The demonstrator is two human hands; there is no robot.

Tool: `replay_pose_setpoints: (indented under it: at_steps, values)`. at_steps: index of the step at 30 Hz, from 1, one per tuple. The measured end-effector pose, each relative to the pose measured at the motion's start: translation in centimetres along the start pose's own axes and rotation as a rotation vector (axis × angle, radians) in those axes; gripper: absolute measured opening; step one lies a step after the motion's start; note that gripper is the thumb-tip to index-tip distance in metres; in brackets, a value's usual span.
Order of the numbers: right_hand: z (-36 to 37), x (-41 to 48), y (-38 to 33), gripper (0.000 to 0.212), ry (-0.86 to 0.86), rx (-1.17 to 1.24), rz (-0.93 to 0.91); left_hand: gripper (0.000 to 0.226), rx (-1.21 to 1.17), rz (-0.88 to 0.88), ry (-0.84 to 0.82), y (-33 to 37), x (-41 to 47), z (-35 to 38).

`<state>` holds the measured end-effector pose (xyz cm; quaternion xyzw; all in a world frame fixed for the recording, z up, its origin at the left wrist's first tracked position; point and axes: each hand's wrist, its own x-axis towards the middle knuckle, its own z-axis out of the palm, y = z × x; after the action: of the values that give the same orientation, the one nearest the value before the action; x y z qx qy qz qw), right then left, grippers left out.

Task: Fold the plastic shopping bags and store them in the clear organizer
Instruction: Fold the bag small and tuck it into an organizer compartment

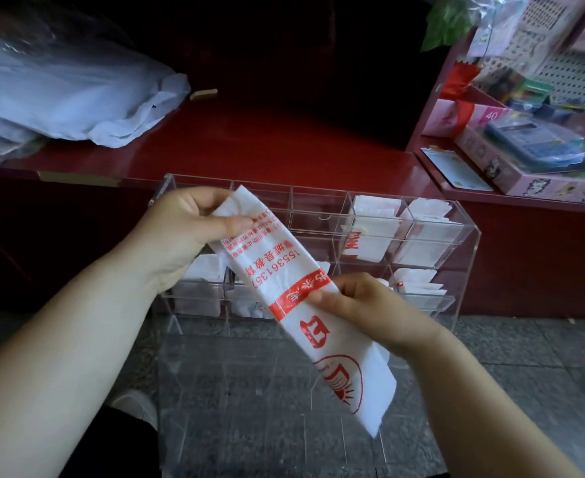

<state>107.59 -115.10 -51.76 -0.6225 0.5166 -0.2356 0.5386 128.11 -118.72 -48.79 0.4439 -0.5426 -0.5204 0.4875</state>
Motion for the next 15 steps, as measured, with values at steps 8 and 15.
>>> replay_pose_setpoints:
  at_steps: [8, 15]
  values:
    - [0.9, 0.7, -0.1, 0.023, 0.291, 0.162, -0.091, 0.045, -0.611, -0.135, -0.162, -1.9, 0.7, 1.1]
    - [1.4, 1.2, 0.7, 0.024, 0.235, 0.240, -0.050, 0.017, -0.374, -0.339, -0.095, -4.2, -0.2, 5.6]
